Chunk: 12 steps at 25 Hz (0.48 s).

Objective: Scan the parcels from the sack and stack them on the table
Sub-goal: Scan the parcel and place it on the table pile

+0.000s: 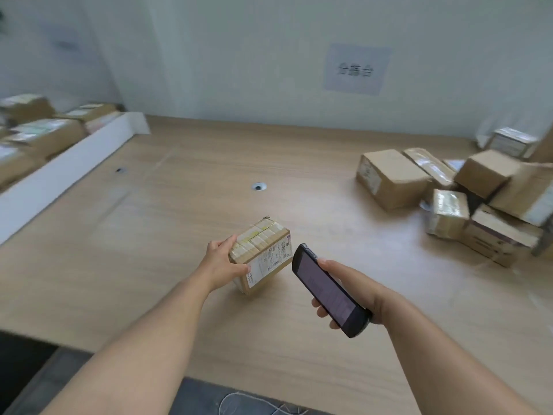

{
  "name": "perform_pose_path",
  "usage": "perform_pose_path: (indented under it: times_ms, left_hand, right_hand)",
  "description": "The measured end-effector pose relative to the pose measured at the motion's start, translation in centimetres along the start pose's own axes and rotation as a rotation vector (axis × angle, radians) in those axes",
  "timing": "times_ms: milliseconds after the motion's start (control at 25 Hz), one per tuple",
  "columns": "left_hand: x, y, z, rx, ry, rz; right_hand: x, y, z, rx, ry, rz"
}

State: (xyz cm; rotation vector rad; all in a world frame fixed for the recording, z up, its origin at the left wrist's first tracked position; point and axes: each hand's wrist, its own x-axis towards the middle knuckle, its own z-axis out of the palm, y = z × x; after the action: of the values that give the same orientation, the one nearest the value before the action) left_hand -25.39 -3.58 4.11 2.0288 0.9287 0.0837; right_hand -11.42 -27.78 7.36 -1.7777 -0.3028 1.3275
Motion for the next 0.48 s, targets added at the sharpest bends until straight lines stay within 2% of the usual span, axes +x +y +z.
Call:
perform_pose_path:
  times_ms: [480]
  left_hand:
    - [-20.0, -9.9, -7.0, -0.095, 0.468, -0.377]
  right_hand:
    - [-0.2, -1.5, 15.0, -0.304, -0.498, -0.080]
